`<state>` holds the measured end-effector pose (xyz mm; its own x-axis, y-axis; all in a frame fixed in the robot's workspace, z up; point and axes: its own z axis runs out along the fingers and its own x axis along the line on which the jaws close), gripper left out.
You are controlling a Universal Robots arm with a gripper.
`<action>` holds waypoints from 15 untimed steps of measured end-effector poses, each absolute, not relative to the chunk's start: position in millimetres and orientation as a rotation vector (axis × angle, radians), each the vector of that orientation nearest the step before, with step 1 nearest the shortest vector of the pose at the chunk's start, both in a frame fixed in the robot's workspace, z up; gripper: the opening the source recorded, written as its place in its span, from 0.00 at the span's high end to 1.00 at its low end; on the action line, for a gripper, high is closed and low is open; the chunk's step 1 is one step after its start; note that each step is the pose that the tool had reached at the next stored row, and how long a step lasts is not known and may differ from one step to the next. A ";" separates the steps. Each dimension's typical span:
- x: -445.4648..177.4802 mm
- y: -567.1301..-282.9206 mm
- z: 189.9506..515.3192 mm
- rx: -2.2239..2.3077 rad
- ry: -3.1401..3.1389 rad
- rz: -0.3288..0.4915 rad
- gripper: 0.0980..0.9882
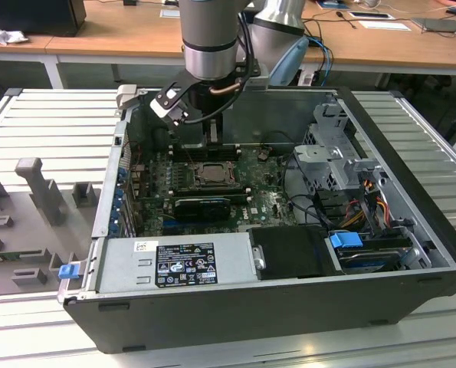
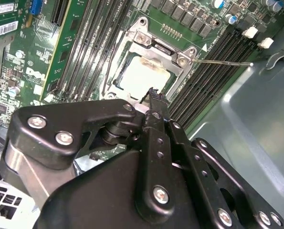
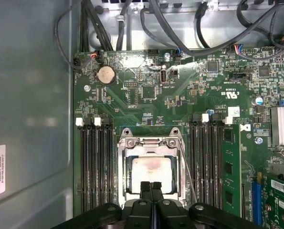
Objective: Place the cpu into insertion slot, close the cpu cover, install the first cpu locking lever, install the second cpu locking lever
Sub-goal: 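Install the first cpu locking lever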
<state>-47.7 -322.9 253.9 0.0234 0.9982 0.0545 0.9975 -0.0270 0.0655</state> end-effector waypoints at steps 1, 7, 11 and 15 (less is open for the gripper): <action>-47.6 -322.9 256.8 2.241 2.185 0.133 0.99; -47.6 -322.9 268.2 2.203 2.225 0.134 0.99; -47.7 -322.9 267.3 2.045 2.379 0.134 0.99; -47.6 -322.9 266.5 1.968 2.447 0.134 0.99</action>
